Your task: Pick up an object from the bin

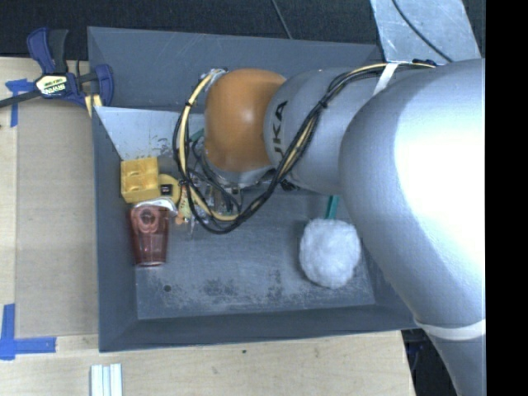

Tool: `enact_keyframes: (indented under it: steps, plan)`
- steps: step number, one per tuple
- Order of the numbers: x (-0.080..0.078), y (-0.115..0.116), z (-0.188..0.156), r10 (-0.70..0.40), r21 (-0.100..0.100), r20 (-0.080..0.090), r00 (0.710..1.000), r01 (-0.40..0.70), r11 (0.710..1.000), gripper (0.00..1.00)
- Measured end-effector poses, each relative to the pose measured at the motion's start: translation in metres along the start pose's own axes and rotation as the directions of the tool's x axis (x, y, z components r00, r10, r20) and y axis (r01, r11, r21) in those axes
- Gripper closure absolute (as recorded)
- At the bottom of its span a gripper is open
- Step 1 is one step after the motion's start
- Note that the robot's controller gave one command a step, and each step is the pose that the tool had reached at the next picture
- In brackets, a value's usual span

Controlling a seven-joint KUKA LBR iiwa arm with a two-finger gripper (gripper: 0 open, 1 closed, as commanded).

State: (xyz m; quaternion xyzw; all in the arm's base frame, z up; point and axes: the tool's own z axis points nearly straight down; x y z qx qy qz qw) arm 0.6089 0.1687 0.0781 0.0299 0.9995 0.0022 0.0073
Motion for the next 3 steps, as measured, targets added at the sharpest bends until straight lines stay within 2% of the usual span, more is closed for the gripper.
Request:
enact_keyframes:
  steps: [1,3]
  plan:
    - [0.000,0.000,-0.002,0.000,0.000,0.000,1.000,0.000,1.000,1.00]
    - [0.000,0.000,-0.040,0.000,-0.001,0.001,1.000,0.000,1.000,1.00]
